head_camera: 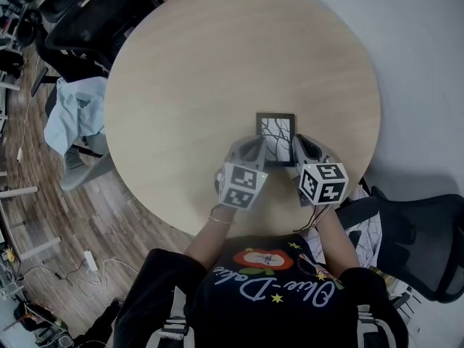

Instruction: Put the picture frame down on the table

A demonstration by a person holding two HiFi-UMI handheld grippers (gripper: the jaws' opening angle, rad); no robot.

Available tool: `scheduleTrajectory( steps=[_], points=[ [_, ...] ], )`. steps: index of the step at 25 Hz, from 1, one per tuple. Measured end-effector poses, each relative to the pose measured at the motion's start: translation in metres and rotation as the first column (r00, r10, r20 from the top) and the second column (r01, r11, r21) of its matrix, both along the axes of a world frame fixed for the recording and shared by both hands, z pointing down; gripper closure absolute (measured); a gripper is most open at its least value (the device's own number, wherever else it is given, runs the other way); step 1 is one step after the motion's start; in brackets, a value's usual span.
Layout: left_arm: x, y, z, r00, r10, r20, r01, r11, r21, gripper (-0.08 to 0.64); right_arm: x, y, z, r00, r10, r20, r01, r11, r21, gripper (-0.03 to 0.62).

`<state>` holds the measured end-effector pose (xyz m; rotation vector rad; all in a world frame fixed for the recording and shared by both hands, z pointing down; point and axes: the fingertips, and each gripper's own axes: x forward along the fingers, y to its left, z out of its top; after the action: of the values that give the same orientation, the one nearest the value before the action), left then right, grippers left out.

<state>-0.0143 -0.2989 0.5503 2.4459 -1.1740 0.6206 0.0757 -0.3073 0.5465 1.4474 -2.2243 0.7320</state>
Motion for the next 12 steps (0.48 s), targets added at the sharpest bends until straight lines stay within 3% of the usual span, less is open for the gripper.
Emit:
scheduleTrajectory(
  steps=[12],
  points=[
    [0.002, 0.014, -0.036, 0.999, -0.004, -0.041, 0.006, 0.998, 0.067, 0.558, 0.000, 0.012, -0.042, 1.000, -0.006, -0.016, 0.008, 0.994, 0.110, 0.586]
  ],
)
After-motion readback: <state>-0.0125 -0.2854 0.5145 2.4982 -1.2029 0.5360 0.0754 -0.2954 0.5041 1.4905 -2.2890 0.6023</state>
